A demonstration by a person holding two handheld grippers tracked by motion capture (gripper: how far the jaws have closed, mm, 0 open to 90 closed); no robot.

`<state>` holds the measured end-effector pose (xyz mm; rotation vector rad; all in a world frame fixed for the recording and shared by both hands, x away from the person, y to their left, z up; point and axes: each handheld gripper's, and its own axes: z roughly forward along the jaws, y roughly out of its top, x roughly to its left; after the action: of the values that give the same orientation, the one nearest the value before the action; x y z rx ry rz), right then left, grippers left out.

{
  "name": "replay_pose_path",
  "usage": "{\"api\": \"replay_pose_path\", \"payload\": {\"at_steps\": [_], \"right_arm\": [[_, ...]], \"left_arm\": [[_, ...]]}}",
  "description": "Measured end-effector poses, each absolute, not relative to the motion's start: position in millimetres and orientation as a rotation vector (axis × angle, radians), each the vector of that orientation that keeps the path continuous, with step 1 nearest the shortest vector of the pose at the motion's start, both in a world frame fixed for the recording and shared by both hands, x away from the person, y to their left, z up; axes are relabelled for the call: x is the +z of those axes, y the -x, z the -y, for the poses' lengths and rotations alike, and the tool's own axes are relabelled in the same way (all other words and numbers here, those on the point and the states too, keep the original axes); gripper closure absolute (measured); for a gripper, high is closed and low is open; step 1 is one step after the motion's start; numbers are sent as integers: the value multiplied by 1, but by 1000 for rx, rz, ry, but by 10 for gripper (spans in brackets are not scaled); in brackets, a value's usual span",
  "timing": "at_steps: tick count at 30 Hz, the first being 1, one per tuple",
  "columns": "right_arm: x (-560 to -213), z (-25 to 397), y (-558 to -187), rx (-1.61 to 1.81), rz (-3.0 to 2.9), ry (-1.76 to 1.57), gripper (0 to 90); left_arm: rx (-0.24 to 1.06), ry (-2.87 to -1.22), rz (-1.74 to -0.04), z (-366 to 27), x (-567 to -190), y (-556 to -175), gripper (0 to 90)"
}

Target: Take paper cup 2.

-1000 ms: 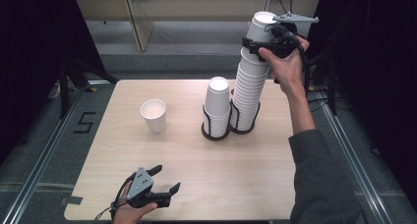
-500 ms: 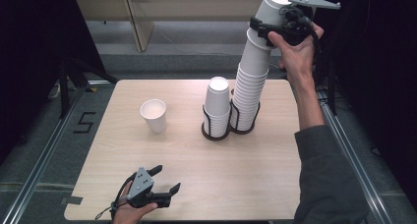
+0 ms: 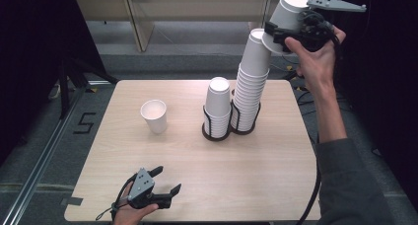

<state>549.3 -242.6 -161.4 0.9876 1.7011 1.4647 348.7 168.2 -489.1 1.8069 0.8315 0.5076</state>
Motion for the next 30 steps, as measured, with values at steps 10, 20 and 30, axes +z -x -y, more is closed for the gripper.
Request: {"api": "replay_pose_path", "payload": {"at_steps": [10, 20, 30], "right_arm": [[-170, 263, -507, 1419, -1729, -986, 195], [-214, 260, -471, 1439, -1831, -968, 195], [-270, 248, -452, 1511, -1911, -976, 195]], "left_arm": [[508, -1806, -818, -165, -490, -349, 147], [522, -1799, -826, -168, -490, -351, 147], [531, -1794, -838, -168, -490, -351, 147]]}}
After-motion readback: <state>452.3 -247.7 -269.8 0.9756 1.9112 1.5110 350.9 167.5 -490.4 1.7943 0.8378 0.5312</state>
